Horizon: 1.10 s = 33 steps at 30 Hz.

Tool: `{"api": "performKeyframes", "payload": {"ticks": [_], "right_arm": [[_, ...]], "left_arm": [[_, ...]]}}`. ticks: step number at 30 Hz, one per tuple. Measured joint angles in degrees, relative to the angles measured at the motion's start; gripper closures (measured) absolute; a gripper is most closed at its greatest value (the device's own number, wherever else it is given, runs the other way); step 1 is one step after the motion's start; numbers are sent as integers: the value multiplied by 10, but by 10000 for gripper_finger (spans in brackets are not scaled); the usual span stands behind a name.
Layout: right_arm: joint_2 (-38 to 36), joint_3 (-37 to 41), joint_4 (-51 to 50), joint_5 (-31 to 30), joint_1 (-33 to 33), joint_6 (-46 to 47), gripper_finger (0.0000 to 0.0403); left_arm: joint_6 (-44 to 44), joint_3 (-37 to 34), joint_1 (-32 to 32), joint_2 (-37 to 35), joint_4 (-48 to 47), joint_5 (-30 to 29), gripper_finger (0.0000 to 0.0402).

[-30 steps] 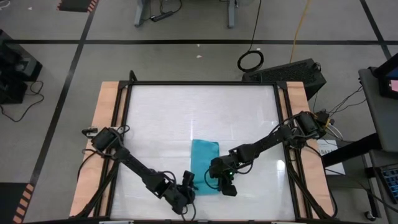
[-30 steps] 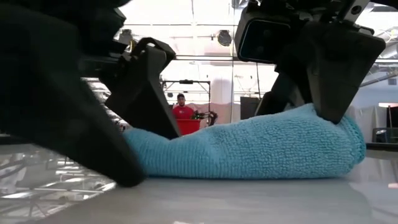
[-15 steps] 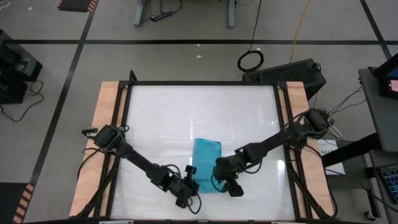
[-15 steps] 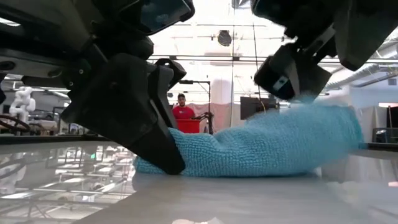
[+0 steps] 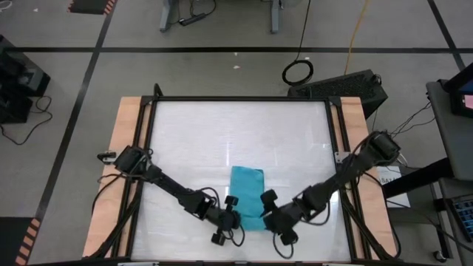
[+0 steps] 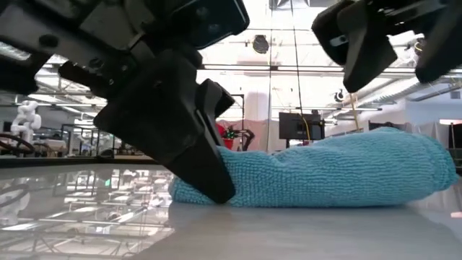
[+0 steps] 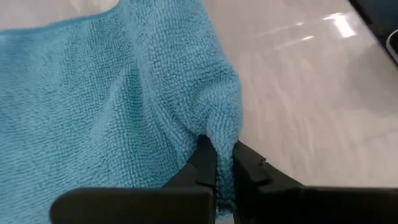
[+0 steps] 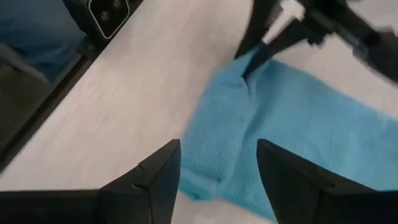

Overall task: Roll towel into tight, uniform cylinder
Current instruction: Roll the blue microfiber towel

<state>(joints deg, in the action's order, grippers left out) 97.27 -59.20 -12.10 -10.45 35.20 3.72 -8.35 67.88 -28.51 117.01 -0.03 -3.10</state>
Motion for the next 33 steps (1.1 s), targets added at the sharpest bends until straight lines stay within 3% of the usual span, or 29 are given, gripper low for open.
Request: {"api": "performKeyframes", "payload": {"ticks": [9,15,25,33], "right_arm": [[64,0,39,-142,64,-10,144],[101,0,40,-196,82,10,150],[143,-2,30,-238,93,82,246],[137,-1,23,-171,78,154,387]], "left_arm": [[-59,0,39,0,1,99,386],[-79,0,55,0,9,137,387],[-87,-1,64,-8,13,164,387],[-112,-1,64,-8,10,178,384]]}}
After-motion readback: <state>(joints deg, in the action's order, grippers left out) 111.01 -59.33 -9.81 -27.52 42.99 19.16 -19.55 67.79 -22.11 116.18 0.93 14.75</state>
